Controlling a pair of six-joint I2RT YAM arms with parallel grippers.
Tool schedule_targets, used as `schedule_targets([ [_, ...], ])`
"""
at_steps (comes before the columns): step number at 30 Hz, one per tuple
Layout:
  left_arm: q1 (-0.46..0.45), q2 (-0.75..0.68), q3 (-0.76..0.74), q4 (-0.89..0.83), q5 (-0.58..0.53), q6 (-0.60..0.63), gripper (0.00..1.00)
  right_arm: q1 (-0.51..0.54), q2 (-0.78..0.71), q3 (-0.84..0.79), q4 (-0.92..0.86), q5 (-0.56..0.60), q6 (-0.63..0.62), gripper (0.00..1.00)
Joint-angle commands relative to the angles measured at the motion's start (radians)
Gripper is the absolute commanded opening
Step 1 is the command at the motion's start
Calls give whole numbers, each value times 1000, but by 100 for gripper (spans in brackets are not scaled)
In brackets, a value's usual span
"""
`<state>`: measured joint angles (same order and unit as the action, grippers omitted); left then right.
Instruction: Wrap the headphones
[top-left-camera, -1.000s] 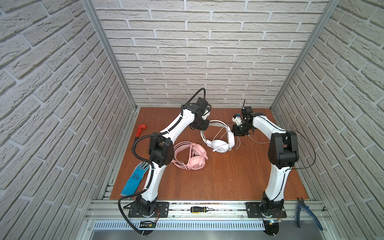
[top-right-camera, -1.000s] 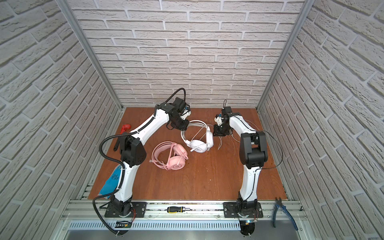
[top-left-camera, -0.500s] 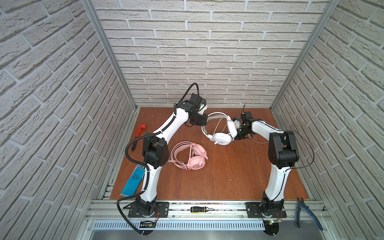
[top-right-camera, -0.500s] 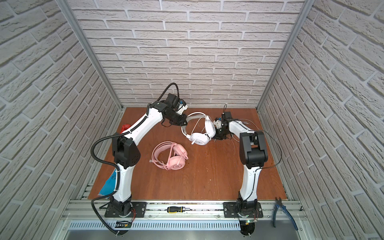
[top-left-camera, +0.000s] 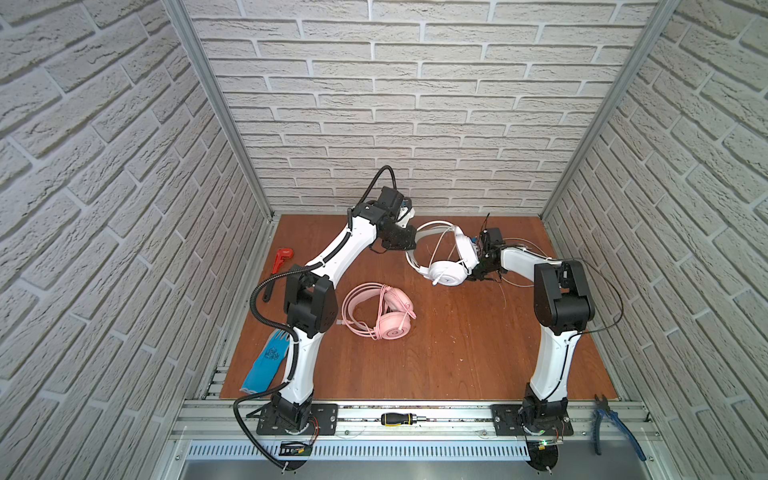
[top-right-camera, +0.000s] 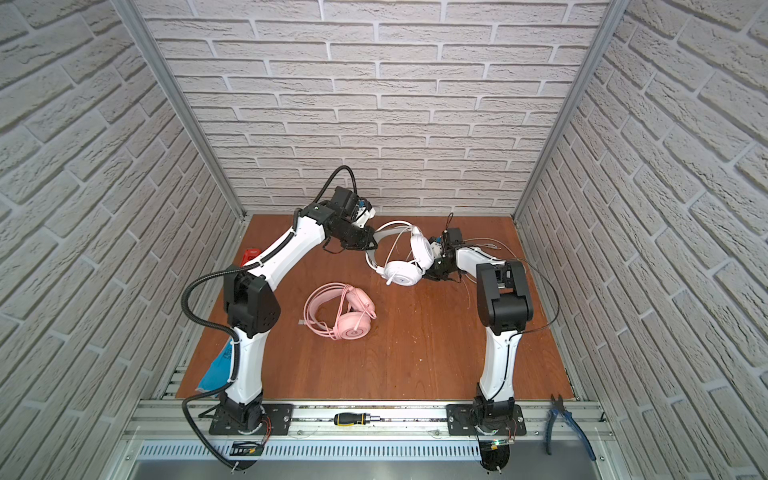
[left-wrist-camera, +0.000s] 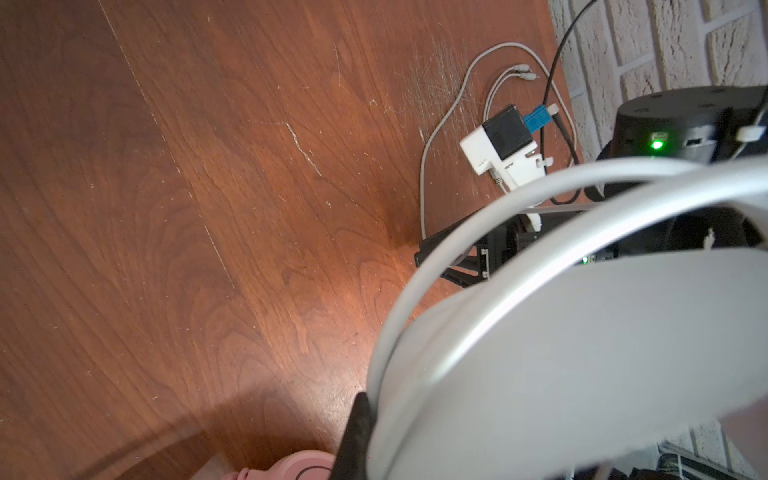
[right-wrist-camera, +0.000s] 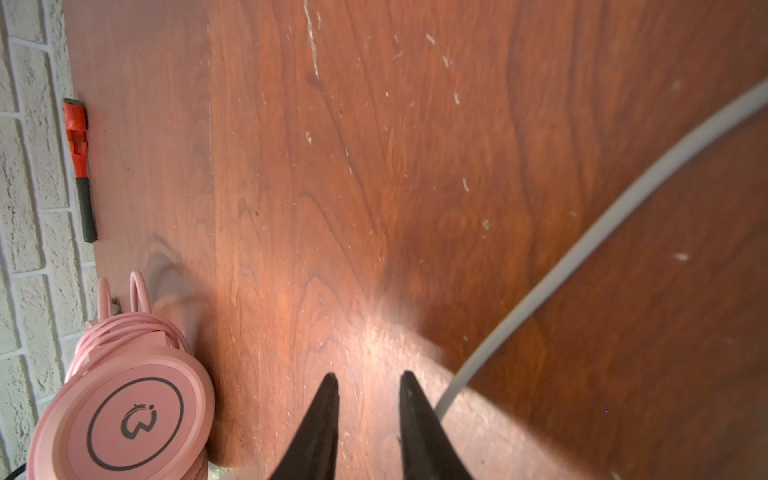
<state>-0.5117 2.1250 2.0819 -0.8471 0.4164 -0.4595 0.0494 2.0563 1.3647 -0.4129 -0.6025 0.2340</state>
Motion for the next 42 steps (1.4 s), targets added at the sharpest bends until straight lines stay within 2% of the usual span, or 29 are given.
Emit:
schedule_targets([
  [1,31,-80,-38,137,70,-99,0,-2,-22,-52,41,-25,11,19],
  [4,57,-89,-81,216,122,-183,0,-2,-58,-94,53,-27,16,12],
  [6,65,-99,-101,251,134,-203,0,-2,-96,-126,62,-28,17,11],
  [16,93,-112,-71,209,95,-204,0,3,-233,-239,-15,-17,-23,11],
  [21,99,-111,-75,204,78,-207,0,3,-343,-330,-50,27,-37,12],
  [30,109,-96,-42,219,81,-238,0,2,-440,-345,-171,90,-90,12],
  [33,109,-81,-26,196,85,-225,0,0,-480,-341,-156,104,-79,16],
  [37,109,-86,-46,192,85,-219,0,-15,-530,-340,-106,109,-37,28],
  [42,108,-92,-62,187,87,-212,0,-33,-515,-297,-64,112,-16,41],
])
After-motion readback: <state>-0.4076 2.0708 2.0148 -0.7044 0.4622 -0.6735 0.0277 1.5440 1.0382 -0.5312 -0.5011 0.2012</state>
